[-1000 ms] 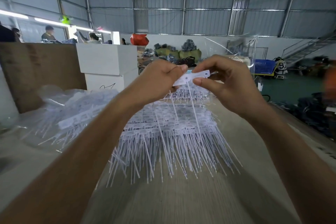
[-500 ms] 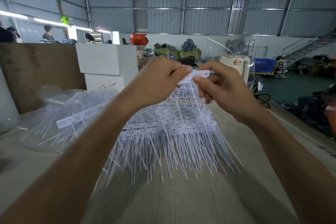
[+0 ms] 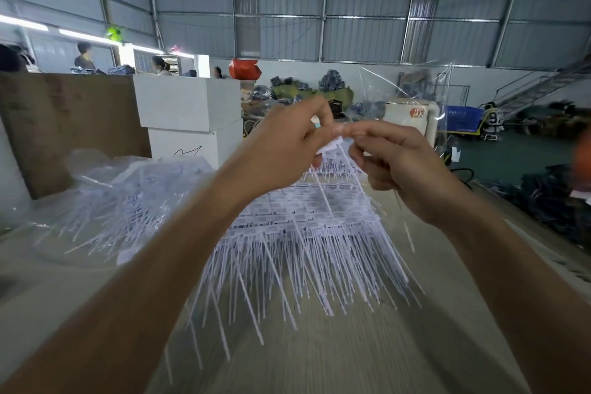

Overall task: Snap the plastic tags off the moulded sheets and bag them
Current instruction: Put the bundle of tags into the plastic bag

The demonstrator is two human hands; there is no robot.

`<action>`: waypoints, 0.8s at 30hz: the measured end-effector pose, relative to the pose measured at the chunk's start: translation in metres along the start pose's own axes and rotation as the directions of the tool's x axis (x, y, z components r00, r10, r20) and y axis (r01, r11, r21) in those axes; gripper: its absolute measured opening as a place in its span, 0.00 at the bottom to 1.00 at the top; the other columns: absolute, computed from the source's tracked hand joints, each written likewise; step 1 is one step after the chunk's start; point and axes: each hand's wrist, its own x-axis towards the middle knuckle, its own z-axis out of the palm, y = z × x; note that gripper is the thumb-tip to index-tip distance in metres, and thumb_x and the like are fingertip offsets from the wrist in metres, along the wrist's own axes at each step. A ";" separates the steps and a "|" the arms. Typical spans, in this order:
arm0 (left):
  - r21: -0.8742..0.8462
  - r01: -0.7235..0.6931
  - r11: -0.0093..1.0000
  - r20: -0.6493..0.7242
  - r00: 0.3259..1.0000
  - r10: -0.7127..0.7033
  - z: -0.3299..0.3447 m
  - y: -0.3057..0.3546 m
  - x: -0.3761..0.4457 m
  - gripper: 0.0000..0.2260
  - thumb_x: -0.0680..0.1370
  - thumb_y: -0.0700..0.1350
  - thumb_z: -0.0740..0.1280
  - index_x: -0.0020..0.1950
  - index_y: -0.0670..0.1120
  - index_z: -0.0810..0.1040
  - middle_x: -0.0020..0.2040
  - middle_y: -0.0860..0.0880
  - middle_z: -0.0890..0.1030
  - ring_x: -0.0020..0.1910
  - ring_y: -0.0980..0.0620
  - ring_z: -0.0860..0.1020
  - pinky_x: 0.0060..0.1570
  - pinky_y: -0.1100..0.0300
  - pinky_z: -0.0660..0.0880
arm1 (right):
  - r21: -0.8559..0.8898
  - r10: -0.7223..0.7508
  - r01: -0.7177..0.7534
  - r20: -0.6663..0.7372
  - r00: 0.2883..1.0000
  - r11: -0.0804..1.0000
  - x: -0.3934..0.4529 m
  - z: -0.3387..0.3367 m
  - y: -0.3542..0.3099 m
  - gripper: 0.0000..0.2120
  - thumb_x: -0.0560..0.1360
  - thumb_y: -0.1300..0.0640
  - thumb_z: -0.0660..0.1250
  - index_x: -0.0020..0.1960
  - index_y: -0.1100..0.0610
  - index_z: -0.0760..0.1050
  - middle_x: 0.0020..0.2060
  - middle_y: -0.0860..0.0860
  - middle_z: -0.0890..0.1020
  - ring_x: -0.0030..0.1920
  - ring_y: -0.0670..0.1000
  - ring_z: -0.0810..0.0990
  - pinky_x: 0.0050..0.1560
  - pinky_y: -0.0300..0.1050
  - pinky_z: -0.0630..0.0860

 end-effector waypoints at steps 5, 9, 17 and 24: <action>-0.016 -0.001 1.000 -0.058 0.998 0.000 0.004 -0.003 0.002 0.06 0.81 0.51 0.66 0.47 0.50 0.73 0.40 0.49 0.82 0.39 0.52 0.80 0.41 0.51 0.79 | -0.187 -0.048 0.055 0.040 0.998 0.981 -0.003 0.006 -0.008 0.10 0.79 0.49 0.70 0.57 0.51 0.82 0.38 0.47 0.75 0.25 0.41 0.66 0.27 0.37 0.64; -0.091 0.034 0.995 -0.009 0.999 -0.035 0.005 -0.001 0.001 0.06 0.82 0.51 0.65 0.47 0.52 0.72 0.41 0.52 0.80 0.34 0.57 0.79 0.38 0.51 0.79 | -0.231 -0.102 0.103 0.018 0.995 0.967 -0.003 0.009 -0.007 0.08 0.78 0.56 0.71 0.54 0.60 0.81 0.41 0.53 0.77 0.24 0.41 0.66 0.26 0.37 0.64; -0.192 0.295 0.936 0.135 0.953 -0.273 0.002 -0.007 -0.002 0.10 0.83 0.49 0.64 0.47 0.49 0.81 0.35 0.51 0.81 0.33 0.52 0.77 0.37 0.61 0.72 | -0.051 -0.029 0.018 -0.234 0.972 0.999 -0.001 -0.002 -0.004 0.04 0.78 0.62 0.69 0.52 0.55 0.80 0.38 0.49 0.78 0.28 0.45 0.70 0.28 0.40 0.67; 0.294 0.193 0.936 -0.102 0.980 -0.170 0.003 0.003 0.002 0.12 0.83 0.53 0.63 0.43 0.51 0.79 0.33 0.56 0.77 0.33 0.60 0.72 0.47 0.55 0.67 | -0.247 -0.071 0.057 -0.050 0.996 0.967 0.000 -0.011 -0.007 0.01 0.78 0.63 0.70 0.49 0.61 0.81 0.36 0.53 0.76 0.24 0.44 0.65 0.25 0.38 0.62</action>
